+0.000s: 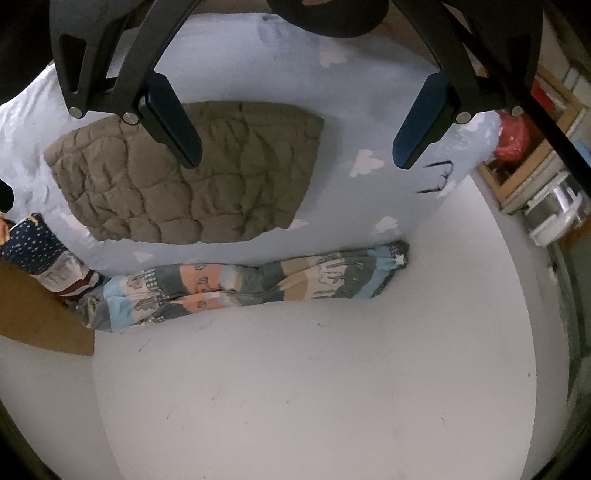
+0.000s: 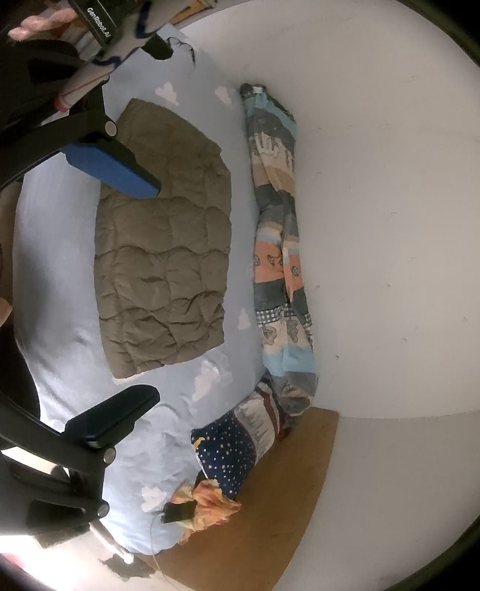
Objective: Fold large clothes
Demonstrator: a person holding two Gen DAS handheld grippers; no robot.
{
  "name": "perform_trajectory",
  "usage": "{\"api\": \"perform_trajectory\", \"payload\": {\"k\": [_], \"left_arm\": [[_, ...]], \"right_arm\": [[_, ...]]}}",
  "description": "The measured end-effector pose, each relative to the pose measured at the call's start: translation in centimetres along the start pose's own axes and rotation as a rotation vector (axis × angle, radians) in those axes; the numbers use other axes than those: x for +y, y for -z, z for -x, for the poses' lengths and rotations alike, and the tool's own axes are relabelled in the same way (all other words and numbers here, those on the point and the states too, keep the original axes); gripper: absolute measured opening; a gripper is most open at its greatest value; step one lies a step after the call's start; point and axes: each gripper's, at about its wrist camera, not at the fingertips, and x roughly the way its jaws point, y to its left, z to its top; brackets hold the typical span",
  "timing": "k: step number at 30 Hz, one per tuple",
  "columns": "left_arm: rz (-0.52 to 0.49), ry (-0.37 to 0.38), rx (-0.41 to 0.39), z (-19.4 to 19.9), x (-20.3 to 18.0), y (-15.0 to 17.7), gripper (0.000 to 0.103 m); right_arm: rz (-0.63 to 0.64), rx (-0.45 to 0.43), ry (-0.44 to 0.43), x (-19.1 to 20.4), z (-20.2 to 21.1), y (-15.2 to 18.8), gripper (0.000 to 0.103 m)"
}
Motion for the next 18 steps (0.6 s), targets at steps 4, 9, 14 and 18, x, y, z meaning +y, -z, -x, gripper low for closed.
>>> {"api": "perform_trajectory", "payload": {"k": [4,9,14,18], "left_arm": [[-0.011,-0.004,0.006,-0.2,-0.4,0.2,0.103],[-0.017,0.008,0.024,-0.5,-0.8,0.4,0.103],[-0.023,0.019,0.040,-0.5,-1.1,0.7,0.103],[-0.039,0.012,0.045,-0.7,-1.6,0.9,0.103]], "right_arm": [[0.013,0.016,0.000,0.4,-0.7,0.3,0.102],[0.030,0.024,-0.001,1.0,-1.0,0.7,0.102],[0.042,0.031,-0.002,1.6,-1.2,0.9,0.102],[0.055,0.029,0.003,2.0,-1.2,1.2,0.102]]}}
